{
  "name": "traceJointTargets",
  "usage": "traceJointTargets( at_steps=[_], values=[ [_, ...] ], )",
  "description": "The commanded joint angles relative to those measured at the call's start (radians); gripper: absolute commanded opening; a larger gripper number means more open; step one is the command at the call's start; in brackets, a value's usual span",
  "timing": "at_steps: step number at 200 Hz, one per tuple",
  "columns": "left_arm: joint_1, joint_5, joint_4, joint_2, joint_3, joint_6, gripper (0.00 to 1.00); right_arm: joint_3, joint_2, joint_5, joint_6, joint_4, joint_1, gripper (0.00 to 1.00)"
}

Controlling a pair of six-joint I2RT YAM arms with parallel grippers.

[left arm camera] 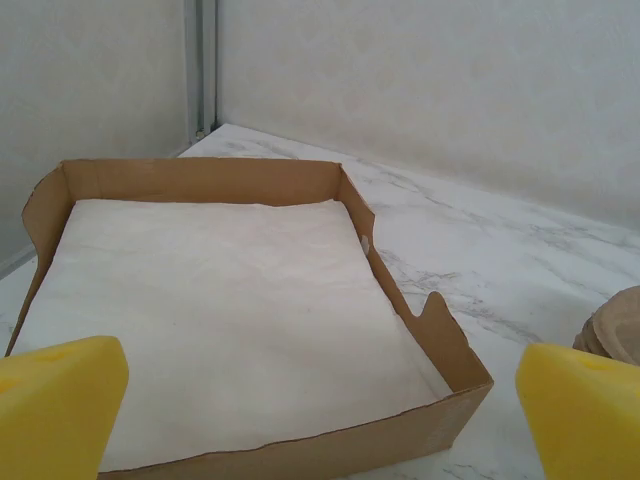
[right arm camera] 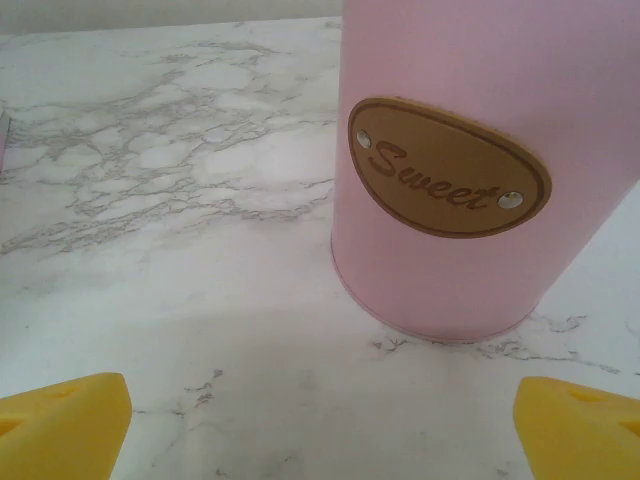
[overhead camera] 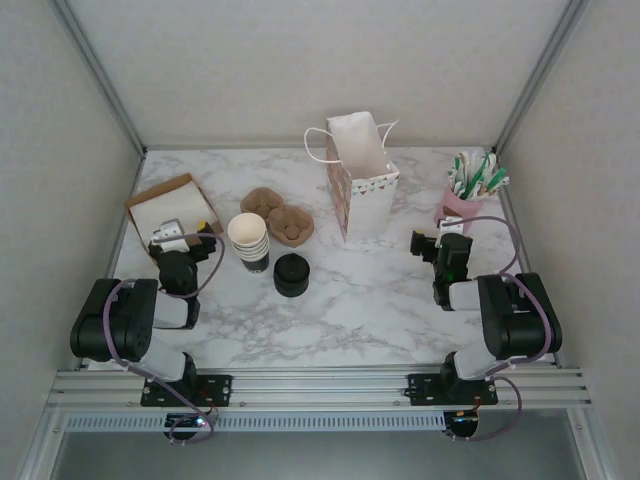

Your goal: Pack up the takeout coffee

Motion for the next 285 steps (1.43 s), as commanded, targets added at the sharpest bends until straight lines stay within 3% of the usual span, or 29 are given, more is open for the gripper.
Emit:
traceJointTargets(
  at_steps=[1,197,222,250,285],
  values=[
    [-0.004,0.015,0.000,0.009,0.016,0.014,0.99,0.020,0.008,-0.007,-0.009,0.009,-0.003,0.99],
    [-0.004,0.018,0.004,0.008,0.014,0.015,0.99,0.021,0.009,-0.008,-0.008,0.009,-0.003,0.99],
    [-0.008,0.000,-0.101,-0.059,0.042,0.017,0.99,0.018,0.004,-0.005,-0.013,0.017,-0.002,0.99],
    [-0.017,-0.062,-0.081,-0.161,-0.012,0.004,0.99,0.098,-0.122,0.037,0.006,-0.212,0.000,0.99],
    [-0.037,-0.089,-0.254,-0.306,0.043,0.013,0.99,0.128,-0.331,0.049,0.032,-0.413,0.010,0.99]
  ],
)
